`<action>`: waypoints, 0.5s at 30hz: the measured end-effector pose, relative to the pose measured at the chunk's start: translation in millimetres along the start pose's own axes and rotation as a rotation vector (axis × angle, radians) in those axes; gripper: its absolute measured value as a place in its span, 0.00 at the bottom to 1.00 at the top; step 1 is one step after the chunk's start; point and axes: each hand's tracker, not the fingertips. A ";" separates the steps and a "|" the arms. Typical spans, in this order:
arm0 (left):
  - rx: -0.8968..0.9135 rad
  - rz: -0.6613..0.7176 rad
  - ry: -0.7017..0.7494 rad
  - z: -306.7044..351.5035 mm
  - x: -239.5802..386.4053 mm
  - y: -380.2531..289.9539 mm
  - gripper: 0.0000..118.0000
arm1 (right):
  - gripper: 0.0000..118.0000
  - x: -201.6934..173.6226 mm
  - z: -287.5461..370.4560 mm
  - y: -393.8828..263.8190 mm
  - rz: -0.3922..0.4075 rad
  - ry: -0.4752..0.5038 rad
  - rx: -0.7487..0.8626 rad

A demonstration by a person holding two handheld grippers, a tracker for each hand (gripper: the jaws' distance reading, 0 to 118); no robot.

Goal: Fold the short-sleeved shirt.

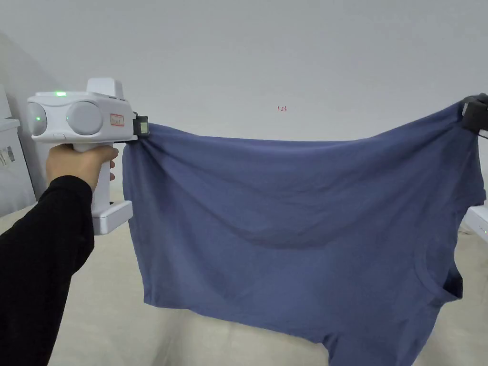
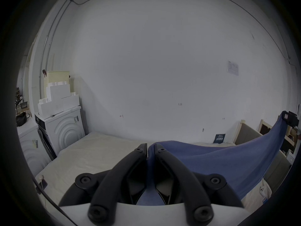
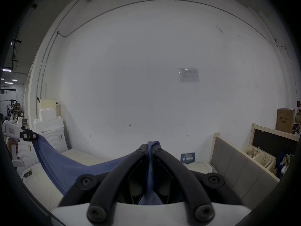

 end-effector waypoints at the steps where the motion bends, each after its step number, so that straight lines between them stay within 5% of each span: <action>1: 0.003 0.004 0.000 -4.2 -0.1 0.3 0.05 | 0.00 -3.9 -6.2 2.2 0.006 -0.002 0.008; 15: -0.131 0.010 -0.019 -88.8 -0.1 -134.6 0.05 | 0.00 9.6 -55.9 -112.3 -0.044 0.012 -0.147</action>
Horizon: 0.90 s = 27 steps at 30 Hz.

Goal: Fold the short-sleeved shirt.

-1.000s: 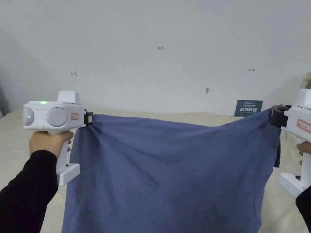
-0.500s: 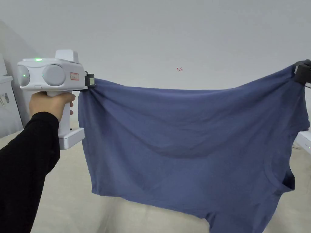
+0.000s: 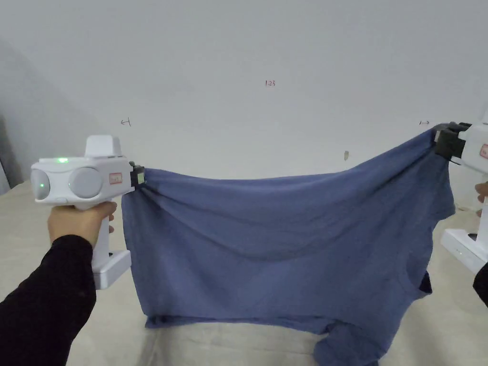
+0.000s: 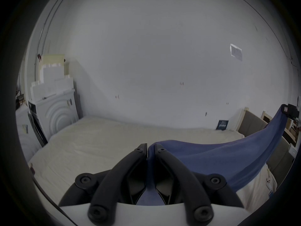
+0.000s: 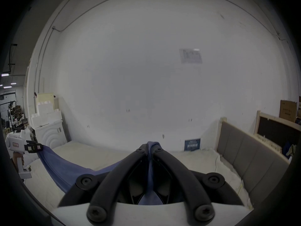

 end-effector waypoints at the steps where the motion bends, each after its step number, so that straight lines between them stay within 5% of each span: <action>1: -0.019 0.007 -0.003 -4.5 -1.4 -12.3 0.05 | 0.00 3.0 -1.2 -14.4 -0.006 0.001 -0.018; 12: -0.186 0.007 -0.020 26.2 -9.0 -138.5 0.05 | 0.00 9.0 60.4 -148.5 -0.086 0.022 -0.205; 27: -0.440 0.029 0.003 151.8 -55.8 -295.6 0.05 | 0.00 -18.4 250.8 -266.9 -0.224 0.029 -0.400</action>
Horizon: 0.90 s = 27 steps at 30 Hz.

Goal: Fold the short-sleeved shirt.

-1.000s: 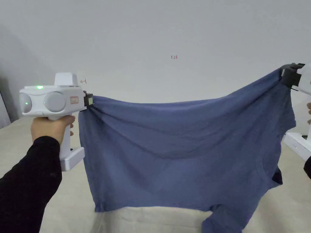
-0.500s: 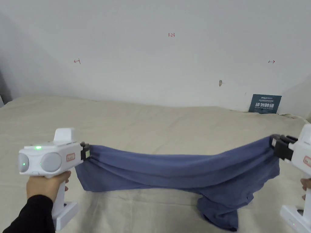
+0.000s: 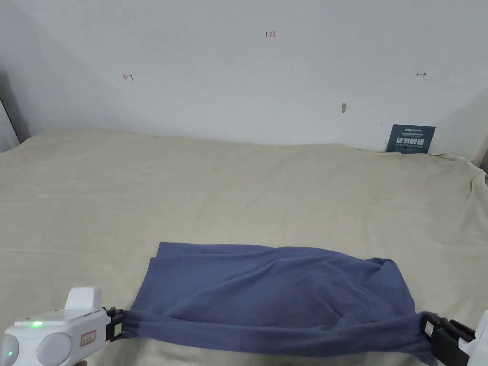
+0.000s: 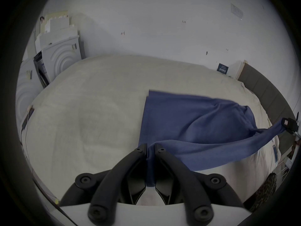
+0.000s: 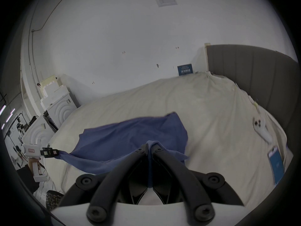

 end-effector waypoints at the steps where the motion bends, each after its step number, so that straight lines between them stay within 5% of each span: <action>1: -0.012 0.005 0.003 1.1 -4.7 -10.2 0.05 | 0.00 -0.5 8.5 -10.3 -0.021 0.000 -0.013; 14: -0.086 -0.003 0.024 26.1 -21.4 -83.9 0.05 | 0.00 20.5 72.5 -93.5 -0.085 -0.036 -0.096; 27: -0.136 -0.042 0.061 5.1 -13.2 -121.5 0.05 | 0.00 57.1 17.8 -148.4 -0.148 -0.201 -0.319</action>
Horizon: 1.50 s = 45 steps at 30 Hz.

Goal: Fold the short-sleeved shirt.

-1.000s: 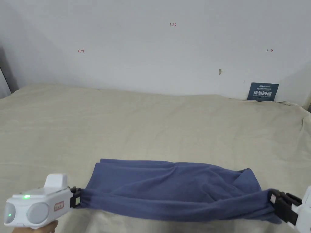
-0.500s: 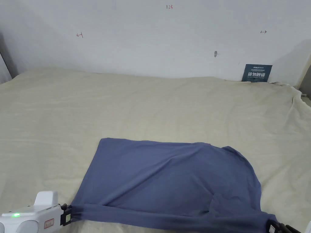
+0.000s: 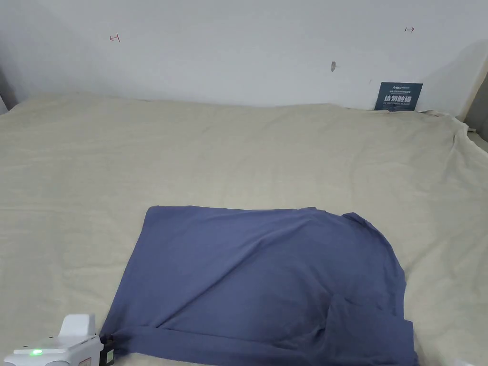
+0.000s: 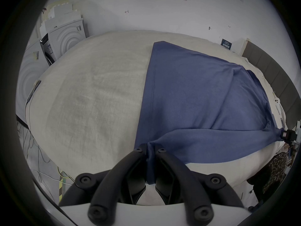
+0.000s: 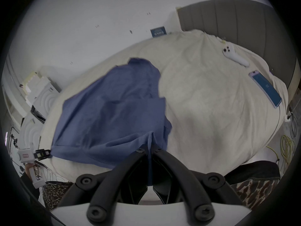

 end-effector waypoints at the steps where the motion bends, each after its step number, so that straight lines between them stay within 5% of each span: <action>1: 0.001 0.002 0.003 0.9 -0.2 1.1 0.05 | 0.00 -0.3 -4.6 -0.4 0.004 -0.005 -0.008; 4: -0.003 -0.001 0.008 4.5 1.9 1.9 0.14 | 0.01 -7.2 -8.2 -4.3 0.007 -0.026 -0.026; 6: -0.027 0.023 0.012 9.4 2.4 5.4 0.36 | 0.12 -10.0 -4.2 -2.1 0.019 -0.034 -0.026; 7: -0.034 0.032 0.009 12.8 3.0 7.2 0.52 | 0.28 -12.3 -0.8 0.7 0.033 -0.038 -0.028; 8: -0.035 0.039 0.010 17.8 4.0 9.8 0.68 | 0.55 -7.8 -1.0 3.0 0.067 -0.080 -0.022; 10: -0.009 0.053 0.014 35.8 9.6 16.8 0.81 | 0.76 -11.7 12.4 14.3 0.118 -0.092 0.032; 22: 0.429 0.006 0.026 131.6 58.1 81.0 0.83 | 0.76 -98.7 127.5 89.4 0.269 -0.006 0.496; 25: 0.523 -0.017 0.050 143.6 71.7 84.7 0.82 | 0.75 -117.3 139.5 93.3 0.299 -0.018 0.582; 28: 0.591 -0.025 0.046 150.0 80.3 83.8 0.66 | 0.68 -129.8 142.7 91.0 0.333 -0.048 0.647; 31: 0.610 -0.023 0.006 151.0 80.9 80.8 0.21 | 0.36 -136.9 144.8 84.2 0.331 -0.046 0.674; 32: 0.607 -0.026 -0.011 150.7 80.2 79.6 0.04 | 0.16 -137.5 144.8 83.2 0.330 -0.042 0.676; 33: 0.603 -0.026 -0.023 149.9 79.3 77.8 0.00 | 0.00 -138.2 144.9 81.2 0.328 -0.036 0.680; 45: 0.469 -0.032 -0.040 137.2 62.9 64.0 0.00 | 0.00 -140.6 140.2 72.4 0.321 -0.013 0.669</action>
